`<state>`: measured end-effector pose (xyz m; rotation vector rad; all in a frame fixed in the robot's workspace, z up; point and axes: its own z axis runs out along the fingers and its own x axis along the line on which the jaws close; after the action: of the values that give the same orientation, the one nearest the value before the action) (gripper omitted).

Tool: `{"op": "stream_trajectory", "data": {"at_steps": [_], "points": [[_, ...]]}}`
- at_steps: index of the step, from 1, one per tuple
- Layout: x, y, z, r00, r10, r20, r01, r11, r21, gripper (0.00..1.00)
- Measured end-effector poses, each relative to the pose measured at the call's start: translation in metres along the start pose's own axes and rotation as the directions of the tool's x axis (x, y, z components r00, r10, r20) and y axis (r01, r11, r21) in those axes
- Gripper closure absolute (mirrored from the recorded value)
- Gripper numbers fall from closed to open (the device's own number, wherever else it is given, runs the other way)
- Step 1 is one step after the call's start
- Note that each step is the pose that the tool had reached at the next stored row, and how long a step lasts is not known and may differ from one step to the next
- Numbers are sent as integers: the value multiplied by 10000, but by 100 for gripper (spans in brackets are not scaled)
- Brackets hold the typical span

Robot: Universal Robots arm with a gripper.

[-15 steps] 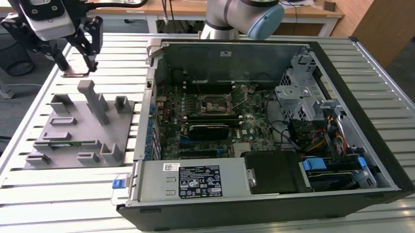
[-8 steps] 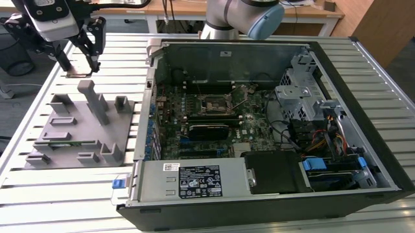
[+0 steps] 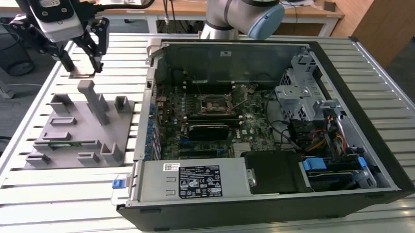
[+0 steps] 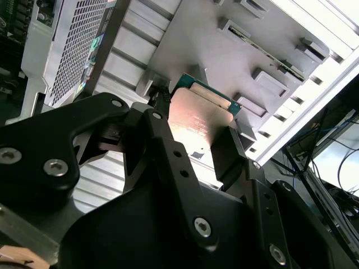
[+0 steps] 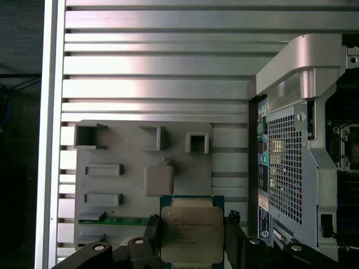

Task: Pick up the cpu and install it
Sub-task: 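Pick up the cpu and move it towards the insertion slot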

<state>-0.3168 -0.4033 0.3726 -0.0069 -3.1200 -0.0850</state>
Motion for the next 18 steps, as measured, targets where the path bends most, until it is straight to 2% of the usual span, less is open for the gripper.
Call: {"op": "stream_trajectory", "data": {"at_steps": [12,18], "points": [[-83,0,14,10000,0,0,0,10000,0,46],[-154,0,19,10000,0,-1,0,10000,1,46]]}}
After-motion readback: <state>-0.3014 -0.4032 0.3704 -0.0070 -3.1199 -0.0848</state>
